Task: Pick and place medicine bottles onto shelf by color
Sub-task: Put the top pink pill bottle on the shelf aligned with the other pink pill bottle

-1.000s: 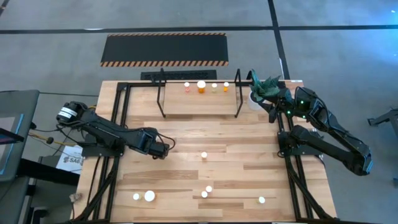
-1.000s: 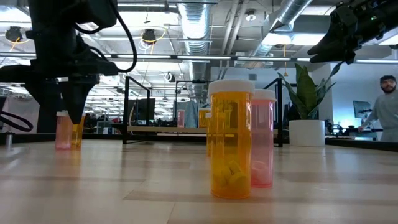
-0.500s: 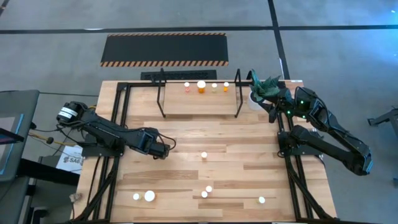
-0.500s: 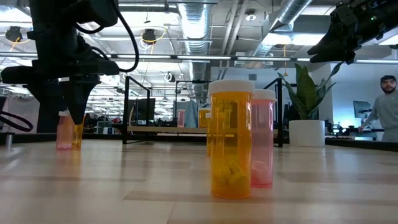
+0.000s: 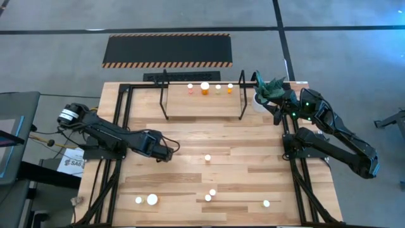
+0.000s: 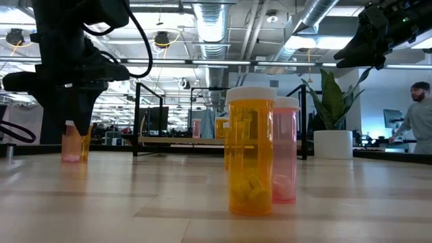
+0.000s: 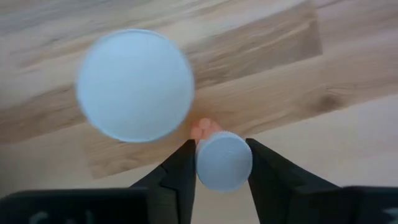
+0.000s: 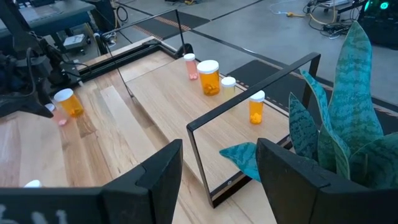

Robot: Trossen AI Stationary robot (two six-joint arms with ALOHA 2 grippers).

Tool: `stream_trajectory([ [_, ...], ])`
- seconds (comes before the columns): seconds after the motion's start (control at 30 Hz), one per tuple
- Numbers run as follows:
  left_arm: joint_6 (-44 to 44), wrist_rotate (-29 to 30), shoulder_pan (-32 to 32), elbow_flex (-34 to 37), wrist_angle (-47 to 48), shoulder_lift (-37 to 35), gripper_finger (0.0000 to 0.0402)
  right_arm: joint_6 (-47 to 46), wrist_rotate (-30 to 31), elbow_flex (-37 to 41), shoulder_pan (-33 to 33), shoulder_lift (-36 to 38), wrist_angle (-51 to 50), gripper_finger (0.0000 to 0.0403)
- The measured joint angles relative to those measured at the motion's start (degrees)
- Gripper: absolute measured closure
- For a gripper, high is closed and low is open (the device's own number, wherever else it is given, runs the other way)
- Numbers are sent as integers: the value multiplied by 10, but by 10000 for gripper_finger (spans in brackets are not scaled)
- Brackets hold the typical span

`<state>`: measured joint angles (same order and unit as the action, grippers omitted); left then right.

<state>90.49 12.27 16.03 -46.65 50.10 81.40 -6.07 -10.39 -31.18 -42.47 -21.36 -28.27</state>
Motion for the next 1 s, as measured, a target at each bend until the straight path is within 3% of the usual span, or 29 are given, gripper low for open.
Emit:
stream_trajectory([
  [0.33, -105, 0, -17, -68, -4, -10, 288, 0, 0, 0, 0, 0, 0, 177],
  [0.77, -419, 0, -143, -153, 1, -10, 289, 0, 0, 0, 0, 0, 0, 177],
  [1.0, -563, -32, -203, -197, -6, -7, 289, 0, 0, 0, 0, 0, 0, 177],
])
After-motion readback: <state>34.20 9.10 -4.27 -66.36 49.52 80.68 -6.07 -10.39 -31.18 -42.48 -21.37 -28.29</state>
